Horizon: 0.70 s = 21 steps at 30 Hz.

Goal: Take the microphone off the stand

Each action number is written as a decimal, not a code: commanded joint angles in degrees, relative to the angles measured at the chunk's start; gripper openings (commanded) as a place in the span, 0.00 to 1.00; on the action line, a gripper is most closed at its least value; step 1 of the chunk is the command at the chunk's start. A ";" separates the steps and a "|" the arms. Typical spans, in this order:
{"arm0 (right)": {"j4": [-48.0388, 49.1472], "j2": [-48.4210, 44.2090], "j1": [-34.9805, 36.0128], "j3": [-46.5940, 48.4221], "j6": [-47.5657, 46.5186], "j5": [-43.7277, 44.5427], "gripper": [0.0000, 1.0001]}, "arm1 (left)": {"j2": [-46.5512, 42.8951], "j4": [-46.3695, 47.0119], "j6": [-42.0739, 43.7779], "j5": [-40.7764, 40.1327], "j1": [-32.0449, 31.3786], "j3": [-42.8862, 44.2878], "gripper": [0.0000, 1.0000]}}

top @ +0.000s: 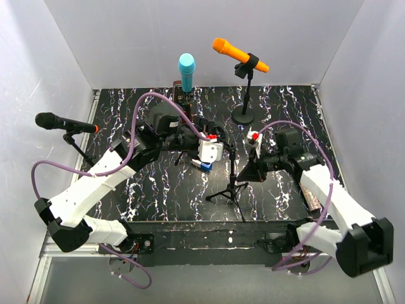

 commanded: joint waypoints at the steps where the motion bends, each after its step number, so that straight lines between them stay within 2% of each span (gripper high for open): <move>1: 4.87 -10.80 10.11 -4.04 -17.70 14.71 0.01 | -0.76 0.97 0.55 -0.89 -0.09 -0.89 0.48; 4: 21.66 -19.95 15.13 -14.58 -26.49 27.28 0.01 | -0.85 0.97 0.37 -1.06 -0.09 -0.98 0.48; 6: 32.03 -23.04 16.98 -19.78 -37.28 31.00 0.01 | -1.02 0.88 0.37 -1.32 -0.09 -1.24 0.48; 10: 38.40 -25.77 17.78 -26.90 -57.41 29.00 0.01 | -1.37 0.70 0.28 -1.41 -0.09 -1.68 0.48; 12: 42.87 -26.82 18.30 -29.89 -61.49 27.95 0.01 | -1.55 0.79 0.11 -1.15 -0.09 -1.86 0.48; 14: 41.06 -28.05 19.27 -30.08 -63.51 27.33 0.01 | -1.73 0.88 0.19 -0.97 -0.09 -2.12 0.48; 18: 24.65 -32.01 19.97 -27.19 -64.84 26.01 0.03 | -1.81 1.41 0.10 -1.15 -0.09 -2.56 0.48; 19: 20.78 -33.23 19.89 -26.14 -63.88 26.18 0.14 | -1.81 1.49 0.10 -1.24 -0.09 -2.47 0.48; 21: 12.70 -35.17 19.97 -23.33 -60.73 27.32 0.42 | -1.99 1.49 0.02 -1.15 -0.09 -2.56 0.48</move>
